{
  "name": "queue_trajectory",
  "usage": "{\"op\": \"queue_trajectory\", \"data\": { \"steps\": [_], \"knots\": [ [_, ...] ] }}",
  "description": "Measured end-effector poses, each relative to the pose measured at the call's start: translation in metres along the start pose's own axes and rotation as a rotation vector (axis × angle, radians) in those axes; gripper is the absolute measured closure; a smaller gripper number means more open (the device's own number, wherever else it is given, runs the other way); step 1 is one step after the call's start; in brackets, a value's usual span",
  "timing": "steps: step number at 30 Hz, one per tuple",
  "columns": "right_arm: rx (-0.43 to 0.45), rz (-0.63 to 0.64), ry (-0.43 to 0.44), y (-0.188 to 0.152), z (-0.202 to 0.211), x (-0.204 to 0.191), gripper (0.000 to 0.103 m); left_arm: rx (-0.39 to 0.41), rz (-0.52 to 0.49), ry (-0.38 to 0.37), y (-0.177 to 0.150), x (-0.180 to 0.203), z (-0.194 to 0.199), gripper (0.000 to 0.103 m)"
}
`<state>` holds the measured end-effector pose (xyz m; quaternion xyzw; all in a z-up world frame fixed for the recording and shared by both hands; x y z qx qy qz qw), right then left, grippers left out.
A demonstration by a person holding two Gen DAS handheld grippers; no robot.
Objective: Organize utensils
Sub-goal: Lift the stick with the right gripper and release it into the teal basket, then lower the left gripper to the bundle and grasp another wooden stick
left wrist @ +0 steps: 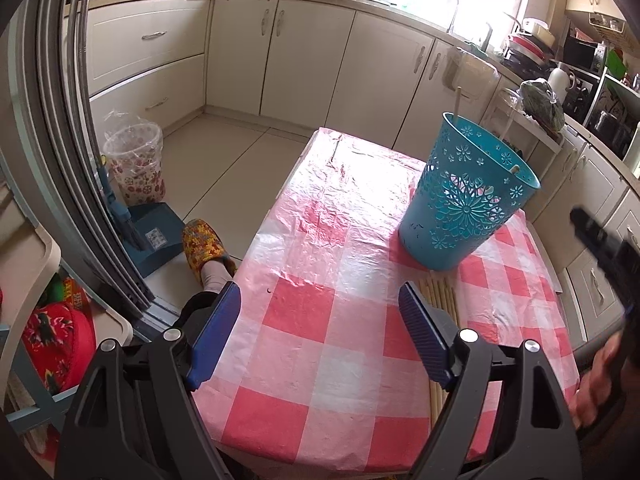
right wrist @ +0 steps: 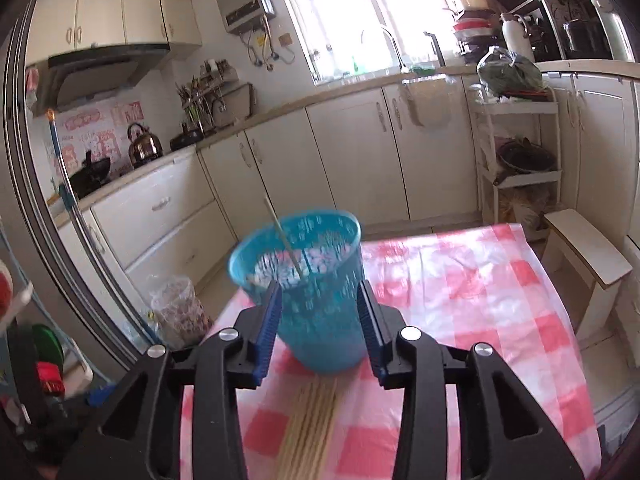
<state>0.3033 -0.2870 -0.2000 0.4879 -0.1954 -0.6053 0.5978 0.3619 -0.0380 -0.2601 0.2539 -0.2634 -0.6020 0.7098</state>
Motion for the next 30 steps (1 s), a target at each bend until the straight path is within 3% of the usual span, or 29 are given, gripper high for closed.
{"op": "queue_trajectory", "data": {
  "steps": [2,4,10,18,24,30],
  "knots": [
    [-0.122,-0.019,-0.009,-0.032,-0.016,0.007,0.065,-0.01,-0.008,-0.001,-0.005,0.003,0.002,0.025],
    [-0.217,-0.04,-0.003,-0.054,-0.034,0.013,0.078,-0.017,-0.015,-0.005,-0.008,0.005,0.004,0.025],
    [-0.338,-0.056,-0.024,-0.076,-0.078,0.017,0.086,-0.001,-0.034,0.007,-0.013,0.006,0.016,0.023],
    [-0.377,0.019,-0.068,-0.086,-0.084,0.014,0.09,-0.04,-0.03,0.014,-0.018,0.001,0.007,0.022],
    [-0.405,0.089,-0.114,-0.078,-0.073,0.034,0.096,-0.11,-0.127,-0.019,-0.027,0.039,-0.014,0.022],
    [-0.367,-0.032,-0.109,-0.077,-0.062,0.067,0.096,-0.167,-0.219,-0.002,-0.035,0.085,-0.05,0.022]
  ]
}}
Point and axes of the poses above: each gripper's, at about its wrist camera, not at the fingertips, and z roughly against the way its jaws point, x to its right, y to its top, the point moved 5 cm from there along -z, roughly the way its jaws point, and after that the axes turned 11 degrees about y, right-handed, at the moved point
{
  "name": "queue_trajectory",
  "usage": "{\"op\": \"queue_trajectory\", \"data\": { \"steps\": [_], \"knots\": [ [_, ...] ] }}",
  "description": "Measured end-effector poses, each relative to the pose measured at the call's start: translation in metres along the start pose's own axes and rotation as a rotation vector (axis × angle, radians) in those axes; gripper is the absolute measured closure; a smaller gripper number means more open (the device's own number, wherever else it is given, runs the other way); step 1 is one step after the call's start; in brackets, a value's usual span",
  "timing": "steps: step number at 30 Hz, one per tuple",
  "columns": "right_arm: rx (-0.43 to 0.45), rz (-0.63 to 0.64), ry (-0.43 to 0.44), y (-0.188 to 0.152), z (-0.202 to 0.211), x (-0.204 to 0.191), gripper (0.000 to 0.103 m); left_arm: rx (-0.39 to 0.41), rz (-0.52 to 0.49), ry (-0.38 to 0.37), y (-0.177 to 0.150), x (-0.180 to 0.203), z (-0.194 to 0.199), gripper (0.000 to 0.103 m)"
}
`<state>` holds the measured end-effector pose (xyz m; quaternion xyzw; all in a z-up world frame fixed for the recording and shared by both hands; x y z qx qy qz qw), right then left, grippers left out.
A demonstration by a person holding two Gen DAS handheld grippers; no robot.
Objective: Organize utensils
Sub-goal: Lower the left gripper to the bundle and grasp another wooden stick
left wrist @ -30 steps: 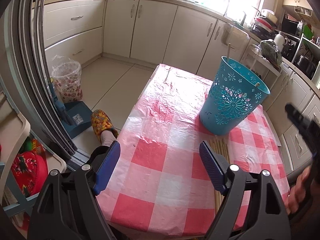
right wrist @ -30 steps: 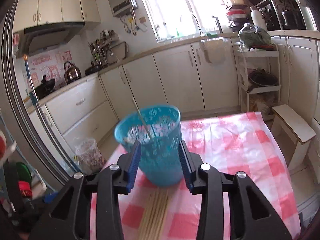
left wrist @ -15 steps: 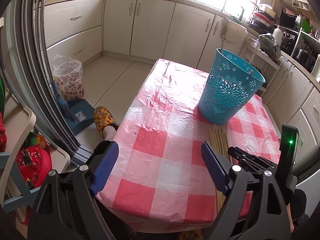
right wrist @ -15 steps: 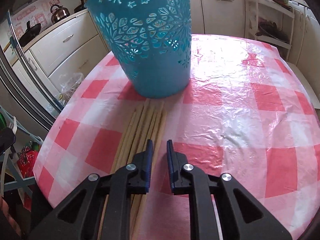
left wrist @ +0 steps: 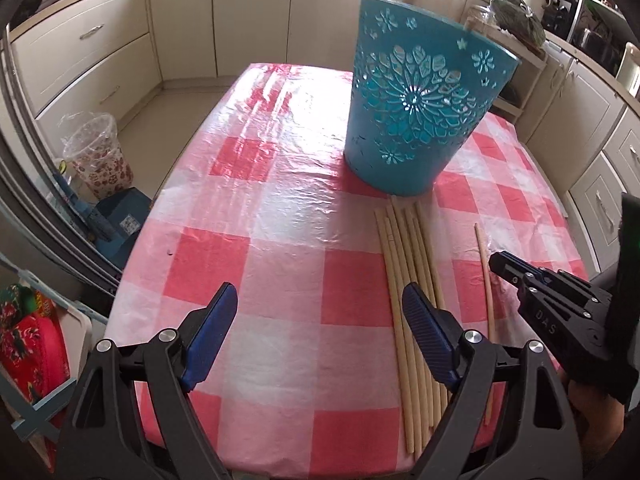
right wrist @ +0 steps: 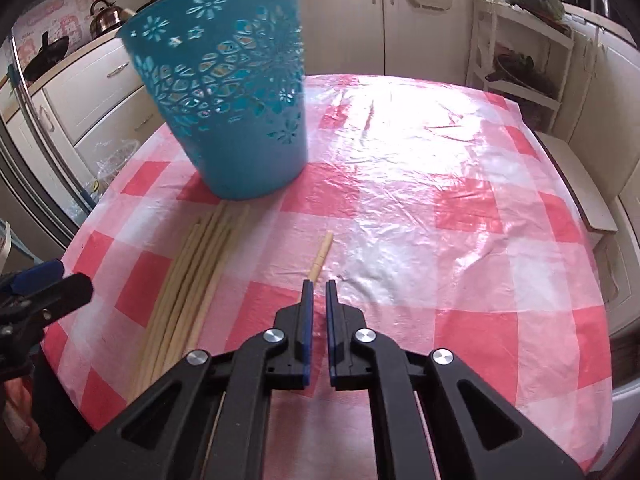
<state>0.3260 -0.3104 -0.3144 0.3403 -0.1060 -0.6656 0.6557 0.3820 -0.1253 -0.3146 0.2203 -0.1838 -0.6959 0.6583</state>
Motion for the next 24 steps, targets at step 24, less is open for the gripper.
{"op": "queue_trajectory", "data": {
  "steps": [24],
  "knots": [
    [0.004,-0.045,0.075,0.002,-0.004,0.0,0.096,-0.052,-0.129,0.082,0.021,0.044,-0.041,0.06]
  ]
}}
Point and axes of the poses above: each gripper's, at about its wrist camera, not at the fingertips, and z roughly against the way its jaws point, x to its right, y to its top, the point moved 5 cm from there along -z, roughly the way its jaws point, and after that the axes turned 11 degrees about y, right-handed, at the moved point
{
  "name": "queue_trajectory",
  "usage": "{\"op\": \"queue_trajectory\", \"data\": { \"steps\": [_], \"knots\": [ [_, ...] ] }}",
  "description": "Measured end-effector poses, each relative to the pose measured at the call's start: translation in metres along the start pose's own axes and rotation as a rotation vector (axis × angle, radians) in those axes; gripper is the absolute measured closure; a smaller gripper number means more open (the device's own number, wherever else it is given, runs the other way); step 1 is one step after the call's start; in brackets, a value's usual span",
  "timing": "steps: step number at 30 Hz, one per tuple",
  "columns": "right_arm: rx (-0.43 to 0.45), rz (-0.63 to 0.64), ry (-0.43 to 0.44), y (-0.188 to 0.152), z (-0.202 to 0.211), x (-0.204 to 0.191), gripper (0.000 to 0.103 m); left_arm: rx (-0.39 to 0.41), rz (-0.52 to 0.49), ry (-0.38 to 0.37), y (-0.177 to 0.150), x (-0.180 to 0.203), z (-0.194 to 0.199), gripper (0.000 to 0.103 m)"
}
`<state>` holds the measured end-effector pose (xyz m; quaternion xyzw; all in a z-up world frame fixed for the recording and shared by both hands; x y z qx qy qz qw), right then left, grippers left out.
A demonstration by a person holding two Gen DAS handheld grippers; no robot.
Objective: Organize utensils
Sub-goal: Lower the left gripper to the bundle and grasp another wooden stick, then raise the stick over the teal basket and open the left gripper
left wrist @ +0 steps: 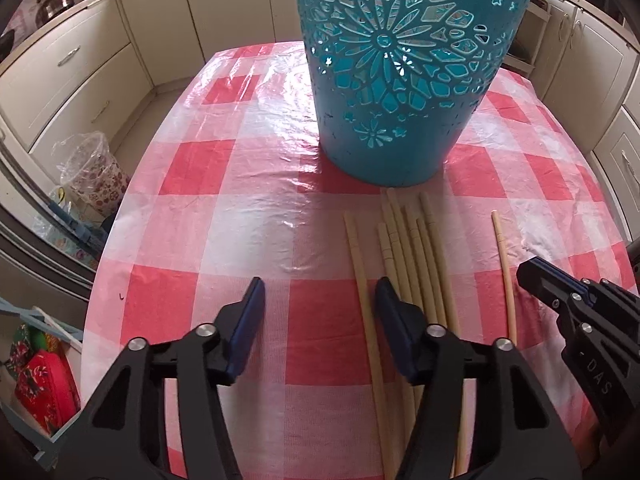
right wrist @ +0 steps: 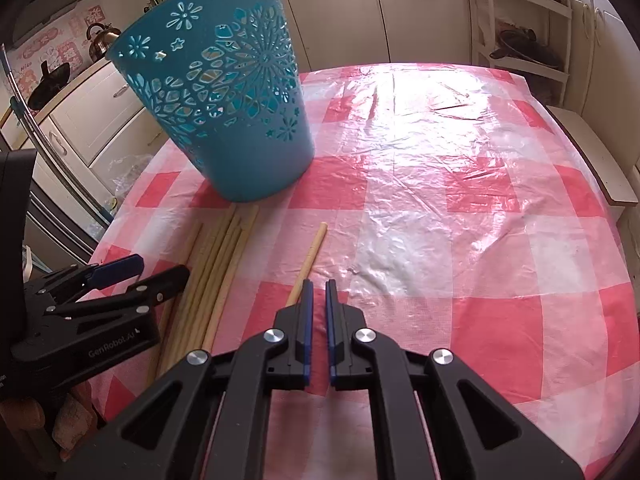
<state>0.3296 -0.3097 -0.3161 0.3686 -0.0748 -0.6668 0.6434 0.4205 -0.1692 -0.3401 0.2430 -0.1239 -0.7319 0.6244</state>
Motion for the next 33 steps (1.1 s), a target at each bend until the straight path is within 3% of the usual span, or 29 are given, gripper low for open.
{"op": "queue_trajectory", "data": {
  "steps": [1,3,5,11,14,20,28,33],
  "knots": [
    [0.002,-0.001,-0.001,0.0,0.0,0.0,0.096,0.002,-0.006,-0.005,0.003,0.001,0.0,0.065],
    [0.004,0.0,-0.003,0.001,0.0,0.0,0.096,0.004,-0.004,-0.024,0.005,0.001,-0.001,0.085],
    [0.006,0.002,-0.005,0.001,-0.001,0.001,0.096,-0.003,0.006,-0.036,0.007,-0.002,-0.003,0.089],
    [0.016,0.008,-0.012,0.002,-0.002,0.0,0.096,-0.024,-0.026,-0.031,0.009,-0.001,-0.006,0.088],
    [0.019,0.004,-0.009,0.003,-0.003,0.001,0.096,-0.018,-0.012,-0.047,0.01,-0.005,-0.005,0.098],
    [0.023,0.002,-0.008,0.002,-0.002,0.001,0.096,0.16,0.125,-0.166,0.019,-0.044,0.053,0.098],
    [0.026,0.0,-0.009,0.002,-0.002,0.001,0.096,0.444,0.242,-0.305,0.074,-0.083,0.156,0.098],
    [0.027,-0.001,-0.009,0.003,-0.002,0.001,0.096,0.57,0.27,-0.324,0.118,-0.085,0.19,0.098]
  ]
}}
Point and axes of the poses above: each gripper's, at about its wrist camera, not at the fingertips, and z roughly against the way its jaws point, x to its right, y to its top, the point moved 5 cm from there along -z, roughly the way its jaws point, and after that the axes turned 11 degrees about y, right-handed, at the moved point
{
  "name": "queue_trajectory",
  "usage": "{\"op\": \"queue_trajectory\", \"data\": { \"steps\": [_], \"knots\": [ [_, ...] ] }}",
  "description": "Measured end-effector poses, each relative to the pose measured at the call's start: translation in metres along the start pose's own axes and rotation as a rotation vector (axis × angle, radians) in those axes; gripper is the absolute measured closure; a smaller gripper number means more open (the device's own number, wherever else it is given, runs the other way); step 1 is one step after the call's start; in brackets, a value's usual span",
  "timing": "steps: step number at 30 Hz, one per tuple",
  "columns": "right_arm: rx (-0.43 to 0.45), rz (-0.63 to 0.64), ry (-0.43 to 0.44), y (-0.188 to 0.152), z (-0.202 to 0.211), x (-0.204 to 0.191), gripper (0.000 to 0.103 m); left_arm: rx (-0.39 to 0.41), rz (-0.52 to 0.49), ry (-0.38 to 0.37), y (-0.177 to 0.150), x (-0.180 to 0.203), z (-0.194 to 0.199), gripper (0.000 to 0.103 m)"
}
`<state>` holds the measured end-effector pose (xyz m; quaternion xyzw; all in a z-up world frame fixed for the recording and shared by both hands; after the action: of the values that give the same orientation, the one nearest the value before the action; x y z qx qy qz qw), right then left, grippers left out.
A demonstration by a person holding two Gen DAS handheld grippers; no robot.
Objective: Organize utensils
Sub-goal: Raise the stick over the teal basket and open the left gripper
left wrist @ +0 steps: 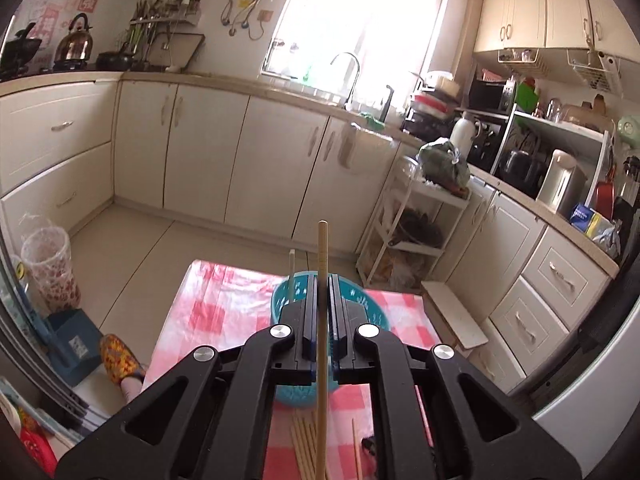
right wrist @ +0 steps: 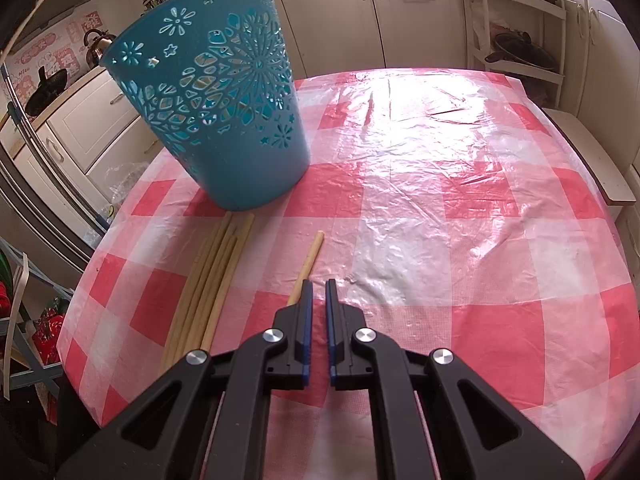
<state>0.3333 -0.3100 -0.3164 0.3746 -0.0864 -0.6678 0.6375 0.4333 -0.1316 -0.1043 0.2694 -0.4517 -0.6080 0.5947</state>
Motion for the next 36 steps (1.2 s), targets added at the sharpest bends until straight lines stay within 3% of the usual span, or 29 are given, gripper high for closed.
{"op": "queue_trajectory", "data": {
  "steps": [10,18,25,31,36],
  "knots": [
    [0.005,-0.02,0.022,0.0,0.001,0.003,0.096,0.146,0.068,0.084,0.058,0.021,-0.066,0.098],
    [0.006,-0.05,0.054,0.002,0.0,0.008,0.096,0.088,0.059,0.15,0.019,0.019,-0.124,0.098],
    [0.005,-0.055,0.062,0.002,0.003,0.01,0.096,0.041,0.006,0.179,-0.019,0.012,-0.123,0.098],
    [0.007,-0.051,0.056,0.002,0.002,0.009,0.096,0.032,-0.003,0.177,-0.018,0.003,-0.105,0.097],
    [0.01,-0.054,0.057,0.002,0.002,0.009,0.096,0.027,0.007,0.176,-0.016,-0.009,-0.083,0.087]
  ]
}}
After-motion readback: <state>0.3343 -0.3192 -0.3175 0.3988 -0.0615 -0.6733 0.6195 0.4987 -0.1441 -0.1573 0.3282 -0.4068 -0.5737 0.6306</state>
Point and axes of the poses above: each gripper's, at about its wrist camera, not at the fingertips, and z roughly against the way its jaws point, x to its right, y to its top, the point moved 5 cm from there along -z, roughly the way its jaws point, and after that the axes turned 11 degrees about y, right-handed, at the moved point
